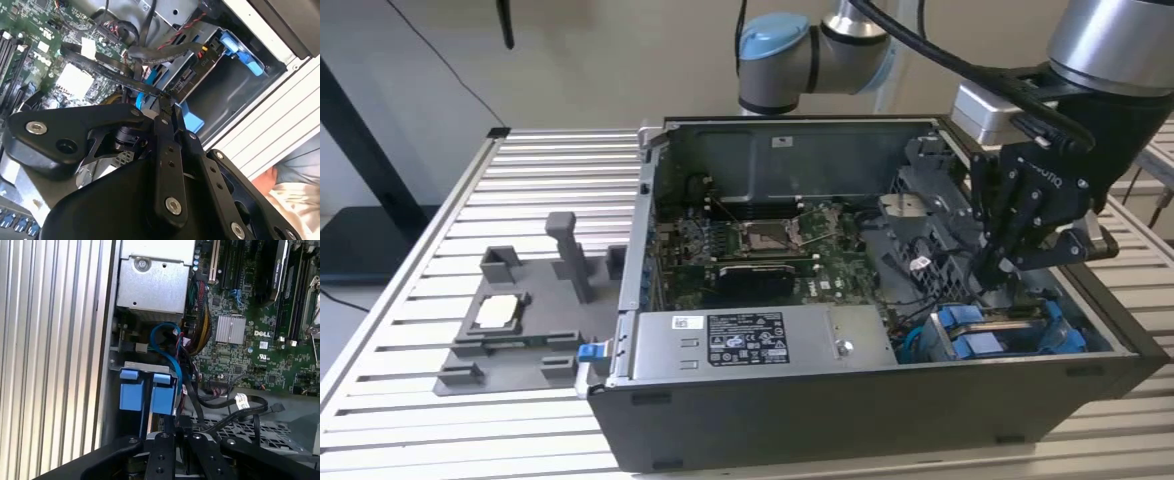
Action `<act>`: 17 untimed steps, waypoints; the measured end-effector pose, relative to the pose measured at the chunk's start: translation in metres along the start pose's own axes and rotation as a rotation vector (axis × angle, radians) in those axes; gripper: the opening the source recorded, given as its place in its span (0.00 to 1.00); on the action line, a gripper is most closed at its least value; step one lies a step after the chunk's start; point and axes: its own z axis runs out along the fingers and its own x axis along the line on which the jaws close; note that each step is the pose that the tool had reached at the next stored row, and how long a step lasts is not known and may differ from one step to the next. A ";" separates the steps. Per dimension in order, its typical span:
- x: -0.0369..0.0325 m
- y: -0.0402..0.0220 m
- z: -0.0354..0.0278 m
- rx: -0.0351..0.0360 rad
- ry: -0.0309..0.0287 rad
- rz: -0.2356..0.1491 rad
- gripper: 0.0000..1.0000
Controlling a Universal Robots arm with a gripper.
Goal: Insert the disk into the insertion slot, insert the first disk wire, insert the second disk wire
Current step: 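Insert the second disk wire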
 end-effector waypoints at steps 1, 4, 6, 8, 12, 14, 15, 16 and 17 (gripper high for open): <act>0.0004 0.0000 0.0001 -0.0004 -0.0002 0.003 0.16; 0.0023 -0.0003 0.0003 -0.0068 -0.0008 0.009 0.16; 0.0038 -0.0012 0.0003 -0.0177 -0.0018 0.009 0.16; 0.0053 -0.0031 0.0005 -0.0311 -0.0033 0.009 0.16; 0.0082 -0.0072 0.0010 -0.0528 -0.0063 0.008 0.16; 0.0096 -0.0094 0.0015 -0.0606 -0.0083 0.008 0.16; 0.0102 -0.0105 0.0017 -0.0637 -0.0093 0.008 0.16; 0.0107 -0.0116 0.0020 -0.0661 -0.0104 0.008 0.16; 0.0113 -0.0127 0.0024 -0.0681 -0.0115 0.008 0.16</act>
